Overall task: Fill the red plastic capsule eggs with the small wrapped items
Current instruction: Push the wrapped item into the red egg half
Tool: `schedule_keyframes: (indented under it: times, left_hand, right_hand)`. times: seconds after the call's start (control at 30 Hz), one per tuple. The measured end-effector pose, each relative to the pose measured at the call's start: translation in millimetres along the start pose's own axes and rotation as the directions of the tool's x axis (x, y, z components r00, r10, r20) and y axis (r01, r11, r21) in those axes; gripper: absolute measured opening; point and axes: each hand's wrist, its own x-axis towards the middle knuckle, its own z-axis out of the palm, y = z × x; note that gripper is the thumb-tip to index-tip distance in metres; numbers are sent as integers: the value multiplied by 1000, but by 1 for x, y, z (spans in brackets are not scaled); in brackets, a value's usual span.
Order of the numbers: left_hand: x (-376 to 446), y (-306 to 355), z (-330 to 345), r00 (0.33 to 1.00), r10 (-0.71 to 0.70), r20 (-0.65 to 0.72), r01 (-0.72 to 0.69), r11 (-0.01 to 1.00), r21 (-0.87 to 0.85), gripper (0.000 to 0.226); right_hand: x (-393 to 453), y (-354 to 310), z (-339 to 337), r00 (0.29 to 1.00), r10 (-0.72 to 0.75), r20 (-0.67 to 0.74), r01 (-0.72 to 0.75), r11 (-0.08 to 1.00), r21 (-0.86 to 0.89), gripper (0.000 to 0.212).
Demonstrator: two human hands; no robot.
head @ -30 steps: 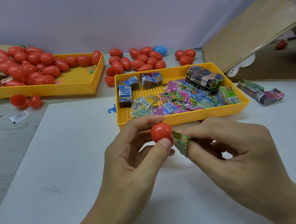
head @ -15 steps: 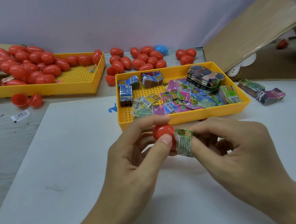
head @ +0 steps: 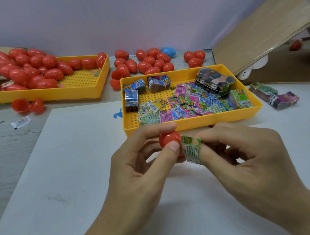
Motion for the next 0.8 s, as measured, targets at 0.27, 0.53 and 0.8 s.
schedule_keyframes:
  times: [0.27,0.53,0.8]
  left_hand:
    - [-1,-1,-1,1000,6,17,-6,1000,21,25]
    - [-2,-3,0,998,44,35,-45,999,31,23]
    - [-3,-5,0,997,70,-16,-70,998,-3,22]
  right_hand:
    - [0,2,1,1000,13,-3,-13,999,-50,12]
    - [0,5,0,1000,23,-14,-25,991,-133,10]
    - [3,0,-3,995,65,80,-66,998,3,16]
